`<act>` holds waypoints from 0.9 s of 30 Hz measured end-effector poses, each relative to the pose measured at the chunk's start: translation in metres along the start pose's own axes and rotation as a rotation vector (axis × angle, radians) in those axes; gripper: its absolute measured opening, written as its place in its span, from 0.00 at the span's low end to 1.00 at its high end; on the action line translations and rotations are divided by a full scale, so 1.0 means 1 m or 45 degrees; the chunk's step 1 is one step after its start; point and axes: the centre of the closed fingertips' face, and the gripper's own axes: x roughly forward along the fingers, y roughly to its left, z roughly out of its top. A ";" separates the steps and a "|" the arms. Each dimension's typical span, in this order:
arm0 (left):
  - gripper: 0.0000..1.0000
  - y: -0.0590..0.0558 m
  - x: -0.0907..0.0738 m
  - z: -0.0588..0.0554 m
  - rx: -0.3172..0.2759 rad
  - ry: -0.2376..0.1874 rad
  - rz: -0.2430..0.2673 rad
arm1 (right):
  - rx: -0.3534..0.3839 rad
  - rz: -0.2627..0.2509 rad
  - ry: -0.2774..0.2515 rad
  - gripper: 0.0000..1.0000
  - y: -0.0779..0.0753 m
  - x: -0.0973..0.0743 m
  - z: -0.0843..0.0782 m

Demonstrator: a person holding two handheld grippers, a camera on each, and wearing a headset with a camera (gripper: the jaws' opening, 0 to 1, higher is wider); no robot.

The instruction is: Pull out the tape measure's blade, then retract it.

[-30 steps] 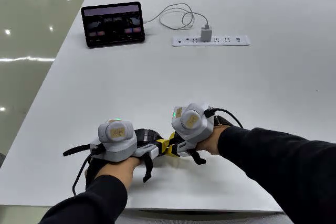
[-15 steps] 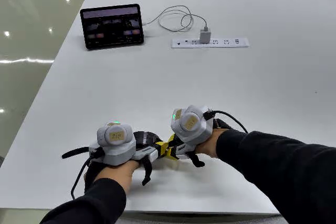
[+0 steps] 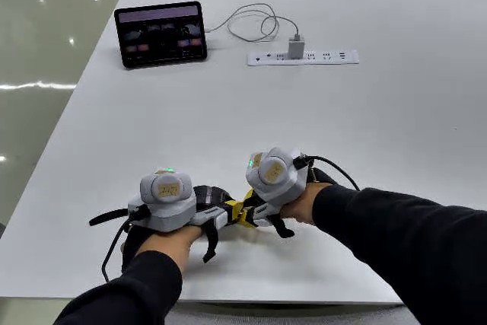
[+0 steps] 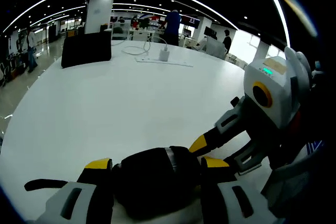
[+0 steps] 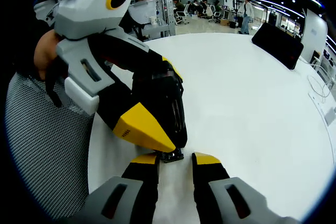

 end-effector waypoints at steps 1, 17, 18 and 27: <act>0.64 0.001 -0.001 0.002 -0.024 -0.003 -0.008 | -0.007 -0.016 -0.003 0.23 -0.002 -0.003 0.000; 1.00 0.007 -0.009 0.024 0.062 -0.067 -0.112 | 0.130 -0.152 -0.106 0.36 -0.030 -0.048 -0.008; 1.00 0.003 -0.009 0.026 0.056 -0.070 -0.152 | 0.134 -0.156 -0.107 0.36 -0.030 -0.050 -0.009; 1.00 -0.002 -0.022 0.023 0.160 -0.046 -0.259 | 0.152 -0.196 -0.130 0.40 -0.031 -0.068 -0.019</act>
